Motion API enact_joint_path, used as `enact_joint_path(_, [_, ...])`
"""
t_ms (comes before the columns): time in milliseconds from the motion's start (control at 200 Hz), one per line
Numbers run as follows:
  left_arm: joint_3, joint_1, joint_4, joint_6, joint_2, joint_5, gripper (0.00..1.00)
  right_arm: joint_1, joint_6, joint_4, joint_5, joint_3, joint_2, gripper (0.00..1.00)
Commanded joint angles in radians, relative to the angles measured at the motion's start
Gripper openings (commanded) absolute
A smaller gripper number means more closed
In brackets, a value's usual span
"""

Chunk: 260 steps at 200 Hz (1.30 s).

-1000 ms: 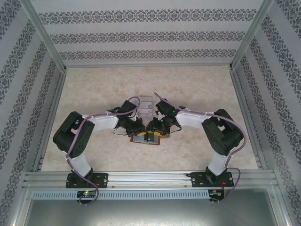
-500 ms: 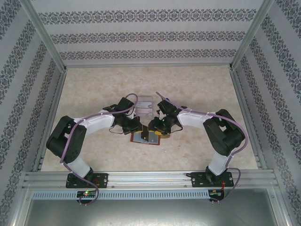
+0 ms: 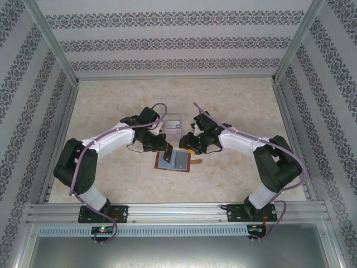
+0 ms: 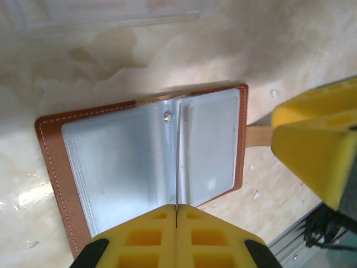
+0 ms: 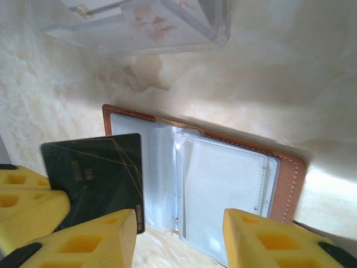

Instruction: Take the credit cards out of the card holder

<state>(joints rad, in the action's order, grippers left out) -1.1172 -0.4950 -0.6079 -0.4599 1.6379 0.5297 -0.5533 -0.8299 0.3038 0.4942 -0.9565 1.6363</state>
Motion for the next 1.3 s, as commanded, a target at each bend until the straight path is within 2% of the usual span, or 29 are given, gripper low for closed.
enact_joint_path(0, [-0.081,0.012,-0.129,0.223,-0.009,0.006,0.0,0.019,0.03,0.016,-0.009,0.025,-0.029,0.46])
enact_joint_path(295, [-0.307,0.015,-0.33,0.678,0.079,-0.16,0.0,0.054,0.048,0.03,-0.013,0.023,-0.058,0.46])
enact_joint_path(804, [-0.759,0.014,-0.559,1.363,0.308,-0.173,0.0,0.099,0.072,0.083,-0.025,-0.005,-0.114,0.46])
enact_joint_path(1024, [-0.941,0.021,-0.605,1.462,0.434,-0.279,0.0,0.111,0.068,0.088,-0.026,-0.03,-0.113,0.46])
enact_joint_path(1294, [-1.192,0.042,-0.691,1.492,0.602,-0.295,0.0,0.13,0.069,0.096,-0.027,-0.043,-0.104,0.46])
